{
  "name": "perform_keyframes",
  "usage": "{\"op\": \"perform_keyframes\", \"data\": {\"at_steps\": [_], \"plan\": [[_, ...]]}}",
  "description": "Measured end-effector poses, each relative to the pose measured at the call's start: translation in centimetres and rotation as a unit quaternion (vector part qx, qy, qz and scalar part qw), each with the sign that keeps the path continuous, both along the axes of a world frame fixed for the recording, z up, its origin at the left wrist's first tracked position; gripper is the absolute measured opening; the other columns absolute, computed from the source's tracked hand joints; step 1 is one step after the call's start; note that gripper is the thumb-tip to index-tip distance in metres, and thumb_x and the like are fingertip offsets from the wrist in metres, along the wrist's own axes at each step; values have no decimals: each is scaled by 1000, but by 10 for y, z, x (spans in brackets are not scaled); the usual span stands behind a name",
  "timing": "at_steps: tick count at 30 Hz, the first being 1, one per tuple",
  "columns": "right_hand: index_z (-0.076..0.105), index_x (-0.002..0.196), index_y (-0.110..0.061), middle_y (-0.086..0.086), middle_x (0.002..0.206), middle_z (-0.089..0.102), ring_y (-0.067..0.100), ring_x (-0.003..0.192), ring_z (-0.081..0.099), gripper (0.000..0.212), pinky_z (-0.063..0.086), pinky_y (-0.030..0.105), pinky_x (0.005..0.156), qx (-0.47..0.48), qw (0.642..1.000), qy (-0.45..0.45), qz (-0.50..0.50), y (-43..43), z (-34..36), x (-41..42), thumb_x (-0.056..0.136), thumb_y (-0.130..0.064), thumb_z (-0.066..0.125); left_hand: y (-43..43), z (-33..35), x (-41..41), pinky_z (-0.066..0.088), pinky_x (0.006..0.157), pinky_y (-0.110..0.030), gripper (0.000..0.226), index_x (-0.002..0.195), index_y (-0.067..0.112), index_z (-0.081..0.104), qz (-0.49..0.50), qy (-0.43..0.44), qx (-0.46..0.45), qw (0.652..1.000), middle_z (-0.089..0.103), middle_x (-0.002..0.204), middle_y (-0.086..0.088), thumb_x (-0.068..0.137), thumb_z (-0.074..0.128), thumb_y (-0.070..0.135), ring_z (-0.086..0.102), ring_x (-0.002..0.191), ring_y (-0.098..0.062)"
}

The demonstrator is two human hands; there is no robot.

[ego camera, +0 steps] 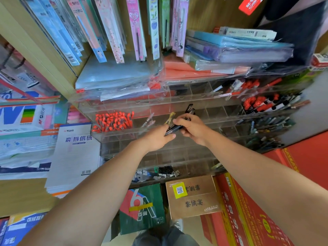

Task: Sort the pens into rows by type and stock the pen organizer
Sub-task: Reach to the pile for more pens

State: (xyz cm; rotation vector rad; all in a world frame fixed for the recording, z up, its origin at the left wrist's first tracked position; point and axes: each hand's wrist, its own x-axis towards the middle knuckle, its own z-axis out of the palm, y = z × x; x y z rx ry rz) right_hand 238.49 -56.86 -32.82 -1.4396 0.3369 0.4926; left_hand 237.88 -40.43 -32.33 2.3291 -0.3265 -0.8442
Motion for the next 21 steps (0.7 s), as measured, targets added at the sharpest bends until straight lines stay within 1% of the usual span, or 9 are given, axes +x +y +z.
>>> {"op": "perform_keyframes", "data": {"at_steps": [2, 4, 6, 8, 11, 12, 15, 19, 21], "plan": [[54, 92, -8, 4, 65, 57, 8, 42, 40, 15, 31, 16, 38, -8, 1000, -2, -10, -1, -1, -1, 87, -12, 68, -1, 5, -1, 44, 53, -29, 28, 116, 11, 47, 12, 34, -24, 999, 52, 77, -3, 97, 51, 32, 48, 60, -15], [53, 90, -7, 7, 67, 56, 8, 41, 39, 16, 30, 17, 37, -8, 1000, -2, -30, -2, -1, 1, 87, -10, 68, 1, 9, 0, 47, 50, -27, 31, 122, 11, 47, 22, 53, -28, 998, 54, 76, -2, 96, 53, 28, 49, 57, -14], [50, 85, -9, 11, 70, 55, 8, 39, 38, 17, 27, 18, 36, -3, 998, -5, -67, -7, -2, 3, 87, -8, 67, 7, 9, 3, 49, 52, -26, 35, 124, 9, 47, 43, 73, -11, 996, 56, 76, -2, 95, 57, 24, 51, 58, -15], [49, 84, -10, 14, 72, 57, 8, 37, 37, 18, 25, 18, 35, 5, 995, -10, -100, -13, -2, 6, 88, -6, 66, 14, 8, 5, 51, 53, -26, 36, 123, 3, 47, 86, 112, -6, 990, 55, 77, -4, 93, 58, 19, 52, 59, -14], [48, 89, -9, 13, 68, 60, 8, 38, 36, 18, 23, 18, 35, 20, 992, -3, -127, -18, -3, 8, 88, -5, 66, 16, 9, 5, 55, 60, -27, 28, 120, 0, 48, 174, 167, -81, 967, 52, 77, -5, 94, 54, 5, 50, 60, -12], [48, 92, -9, 11, 65, 62, 7, 38, 37, 18, 24, 18, 35, 31, 991, 4, -134, -18, -3, 8, 88, -5, 66, 14, 9, 6, 55, 61, -27, 30, 122, 0, 47, 199, 174, -102, 959, 52, 77, -7, 93, 53, 0, 50, 60, -12], [49, 93, -10, 9, 63, 63, 7, 40, 40, 17, 28, 16, 35, 70, 985, 20, -155, -17, -4, 8, 88, -5, 65, 6, 10, 9, 49, 54, -22, 47, 135, 0, 39, 221, 169, -110, 954, 53, 80, -9, 90, 51, -7, 50, 62, -12], [52, 85, -8, 8, 68, 56, 5, 40, 41, 10, 28, 15, 35, 107, 977, 31, -180, -17, 0, 8, 90, -7, 61, -2, 11, 13, 51, 66, -28, 52, 138, 7, 39, 222, 154, -130, 954, 56, 90, -12, 89, 51, -7, 55, 73, -18], [53, 82, -8, 8, 69, 55, 5, 40, 41, 12, 28, 15, 35, 108, 977, 33, -179, -16, 2, 7, 90, -7, 62, -5, 11, 14, 53, 65, -26, 52, 138, 9, 40, 211, 147, -133, 957, 57, 93, -12, 89, 53, -4, 56, 72, -16]]}}
